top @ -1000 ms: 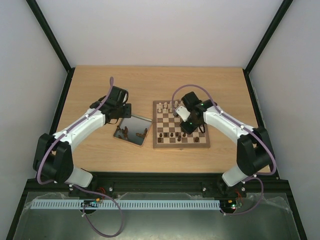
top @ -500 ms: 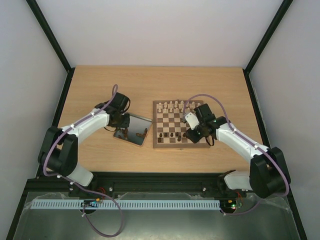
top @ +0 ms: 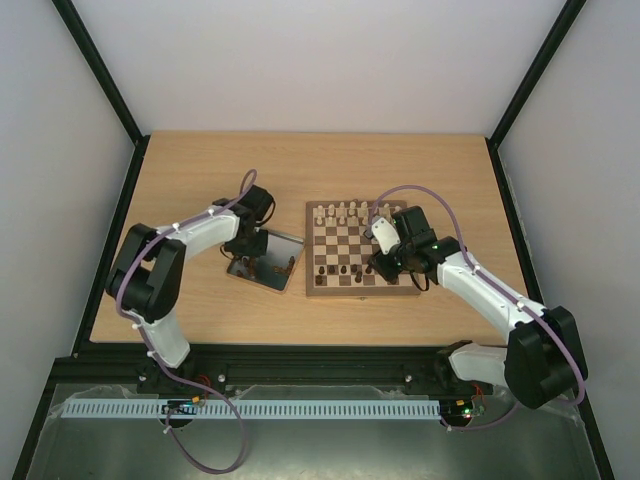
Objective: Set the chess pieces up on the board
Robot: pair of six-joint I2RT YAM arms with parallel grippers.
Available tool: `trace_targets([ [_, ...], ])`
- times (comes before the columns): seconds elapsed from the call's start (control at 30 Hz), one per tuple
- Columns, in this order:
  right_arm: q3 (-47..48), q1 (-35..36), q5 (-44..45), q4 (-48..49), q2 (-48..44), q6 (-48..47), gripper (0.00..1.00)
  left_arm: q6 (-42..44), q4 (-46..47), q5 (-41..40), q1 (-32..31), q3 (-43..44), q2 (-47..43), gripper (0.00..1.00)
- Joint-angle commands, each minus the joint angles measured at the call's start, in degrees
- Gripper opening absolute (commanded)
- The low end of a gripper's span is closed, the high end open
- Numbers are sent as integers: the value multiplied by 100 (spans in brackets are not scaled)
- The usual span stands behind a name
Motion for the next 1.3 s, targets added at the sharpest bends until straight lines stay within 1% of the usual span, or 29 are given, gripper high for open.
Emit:
trace_targets([
  [0.0,-103,-25,-26,-1,-148,20,37,-16,-336,-153,-49,121,191,22],
  [0.07,-103,-24,-36,-8,-138,11,37,11,-334,-112,-82,116,267,19],
  [0.17,-103,-25,-37,-9,-122,11,37,19,-336,-99,-138,134,347,17],
  [0.4,-103,-25,-20,-27,-113,2,37,23,-317,-81,-318,228,453,8],
  [0.47,-105,-25,-16,-21,-113,-3,37,30,-324,-106,-386,338,465,7],
  [0.7,-109,-25,37,-8,-172,14,37,98,-544,-131,-851,1230,518,5],
  [0.97,-127,-68,69,-3,-253,36,37,225,-882,243,-1548,2334,1000,4],
  [1.13,-134,-95,52,-2,-282,36,37,289,-876,558,-1826,2642,1287,4],
  [1.27,-129,-104,43,-15,-280,36,37,271,-891,604,-1947,2790,1492,4],
])
